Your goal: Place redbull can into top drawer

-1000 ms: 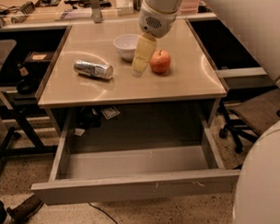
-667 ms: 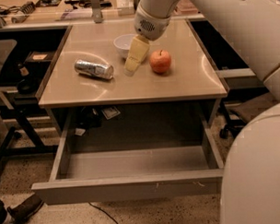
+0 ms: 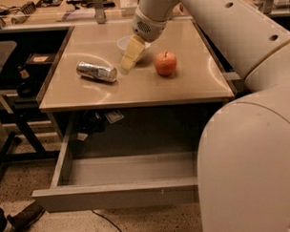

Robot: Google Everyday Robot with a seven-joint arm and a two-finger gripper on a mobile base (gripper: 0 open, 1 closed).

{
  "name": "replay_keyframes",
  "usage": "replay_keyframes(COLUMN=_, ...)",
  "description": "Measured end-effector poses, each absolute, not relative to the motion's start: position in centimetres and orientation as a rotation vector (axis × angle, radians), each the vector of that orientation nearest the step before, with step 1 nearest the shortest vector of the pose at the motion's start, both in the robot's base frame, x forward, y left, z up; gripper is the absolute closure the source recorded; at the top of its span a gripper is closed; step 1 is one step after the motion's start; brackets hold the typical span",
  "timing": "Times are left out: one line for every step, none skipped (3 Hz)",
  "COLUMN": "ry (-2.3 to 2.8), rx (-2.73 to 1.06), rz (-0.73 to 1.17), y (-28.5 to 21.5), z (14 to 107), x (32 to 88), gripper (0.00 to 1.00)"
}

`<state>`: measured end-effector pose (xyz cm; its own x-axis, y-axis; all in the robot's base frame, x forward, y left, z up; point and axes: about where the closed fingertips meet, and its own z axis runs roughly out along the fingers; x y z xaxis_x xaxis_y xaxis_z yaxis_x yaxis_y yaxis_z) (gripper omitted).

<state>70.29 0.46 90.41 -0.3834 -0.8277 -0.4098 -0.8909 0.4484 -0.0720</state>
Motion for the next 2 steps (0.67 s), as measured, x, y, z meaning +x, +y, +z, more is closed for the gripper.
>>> replay_keyframes(ry=2.277, rx=-1.467, rz=0.239, y=2.9, z=91.0, x=70.1, gripper=0.00)
replay_keyframes(ry=2.230, rx=-1.506, rz=0.248, y=5.7, z=91.7, x=70.3, gripper=0.00)
